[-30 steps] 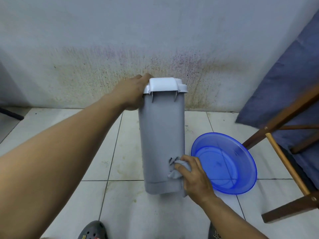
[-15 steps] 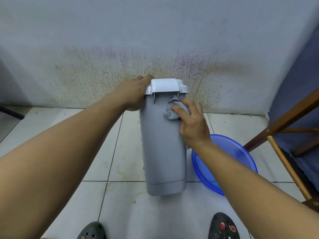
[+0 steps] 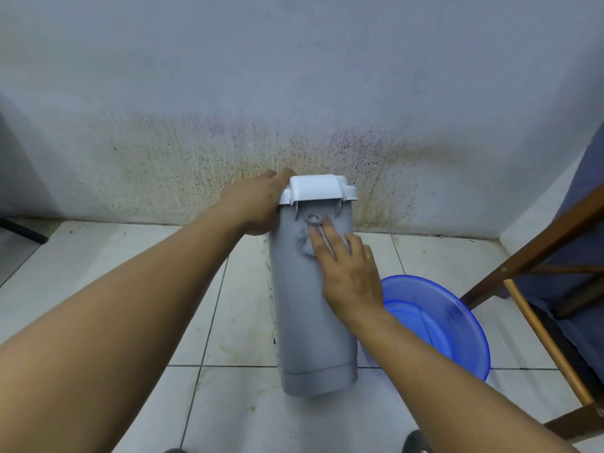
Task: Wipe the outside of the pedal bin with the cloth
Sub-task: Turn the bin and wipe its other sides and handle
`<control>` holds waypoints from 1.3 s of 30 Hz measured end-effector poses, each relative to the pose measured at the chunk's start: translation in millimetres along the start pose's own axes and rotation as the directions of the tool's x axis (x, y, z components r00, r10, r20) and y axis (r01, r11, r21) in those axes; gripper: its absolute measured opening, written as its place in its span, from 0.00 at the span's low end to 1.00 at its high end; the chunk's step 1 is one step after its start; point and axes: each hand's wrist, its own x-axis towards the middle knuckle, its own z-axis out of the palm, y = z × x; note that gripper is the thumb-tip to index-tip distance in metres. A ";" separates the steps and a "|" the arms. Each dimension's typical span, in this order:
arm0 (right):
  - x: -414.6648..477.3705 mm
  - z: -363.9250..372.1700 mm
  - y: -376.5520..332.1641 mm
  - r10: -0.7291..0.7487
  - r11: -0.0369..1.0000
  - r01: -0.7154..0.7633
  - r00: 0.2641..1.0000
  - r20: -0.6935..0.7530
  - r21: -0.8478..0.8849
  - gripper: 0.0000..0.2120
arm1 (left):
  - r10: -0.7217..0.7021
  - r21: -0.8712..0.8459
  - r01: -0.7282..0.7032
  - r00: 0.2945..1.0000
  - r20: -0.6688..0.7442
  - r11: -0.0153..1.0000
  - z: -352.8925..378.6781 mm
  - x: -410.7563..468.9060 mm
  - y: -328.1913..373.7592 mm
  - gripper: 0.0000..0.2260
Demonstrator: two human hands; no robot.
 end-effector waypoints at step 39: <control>-56.9 23.7 -12.2 -0.179 0.984 0.178 0.983 0.046 0.030 0.31 | 0.002 -0.099 -0.003 1.000 -0.006 0.995 0.1 0.5 -0.3 0.30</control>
